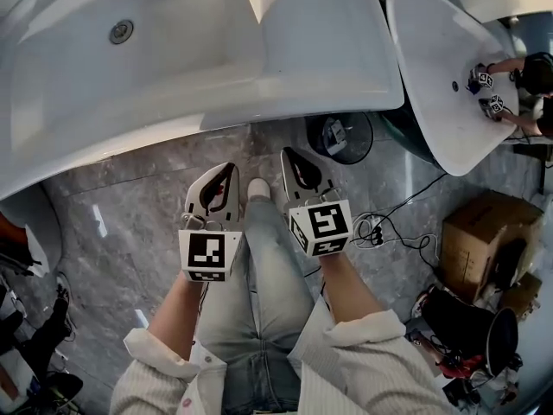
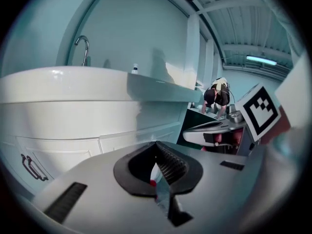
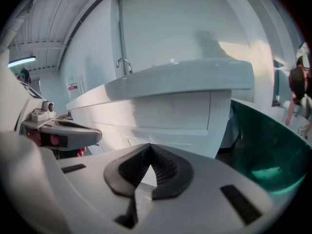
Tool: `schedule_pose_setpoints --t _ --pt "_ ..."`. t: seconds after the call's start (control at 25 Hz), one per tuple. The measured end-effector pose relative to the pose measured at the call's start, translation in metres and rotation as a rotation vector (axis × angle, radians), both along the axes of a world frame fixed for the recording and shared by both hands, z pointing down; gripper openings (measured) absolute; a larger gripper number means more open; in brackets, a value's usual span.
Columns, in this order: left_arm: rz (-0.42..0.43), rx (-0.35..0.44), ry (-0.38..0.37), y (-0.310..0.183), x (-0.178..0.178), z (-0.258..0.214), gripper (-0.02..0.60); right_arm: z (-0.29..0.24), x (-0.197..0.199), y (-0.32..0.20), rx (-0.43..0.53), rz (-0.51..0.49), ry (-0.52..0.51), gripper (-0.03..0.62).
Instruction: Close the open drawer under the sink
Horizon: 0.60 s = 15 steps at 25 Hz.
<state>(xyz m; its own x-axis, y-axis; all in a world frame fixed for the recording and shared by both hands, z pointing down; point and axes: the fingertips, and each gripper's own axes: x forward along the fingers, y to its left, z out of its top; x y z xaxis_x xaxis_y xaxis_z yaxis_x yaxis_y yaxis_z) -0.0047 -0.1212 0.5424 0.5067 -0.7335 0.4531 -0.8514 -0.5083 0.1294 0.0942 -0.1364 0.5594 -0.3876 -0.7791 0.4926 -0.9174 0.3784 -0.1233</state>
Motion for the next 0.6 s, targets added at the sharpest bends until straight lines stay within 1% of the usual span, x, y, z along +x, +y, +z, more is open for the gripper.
schedule_pose_setpoints --t 0.12,0.24,0.48,0.6 --pt "-0.002 0.017 0.014 0.008 0.001 -0.023 0.015 -0.026 -0.002 0.006 0.019 -0.009 -0.026 0.009" --pt "-0.020 0.053 0.036 0.004 -0.001 -0.057 0.015 -0.061 -0.007 0.004 0.050 -0.022 -0.064 0.009" --pt "-0.061 0.121 0.100 -0.011 -0.007 -0.128 0.015 -0.137 -0.020 -0.006 0.126 -0.053 -0.155 0.009" --pt "-0.075 0.154 0.149 -0.015 -0.004 -0.167 0.015 -0.177 -0.024 -0.007 0.178 -0.067 -0.181 0.009"
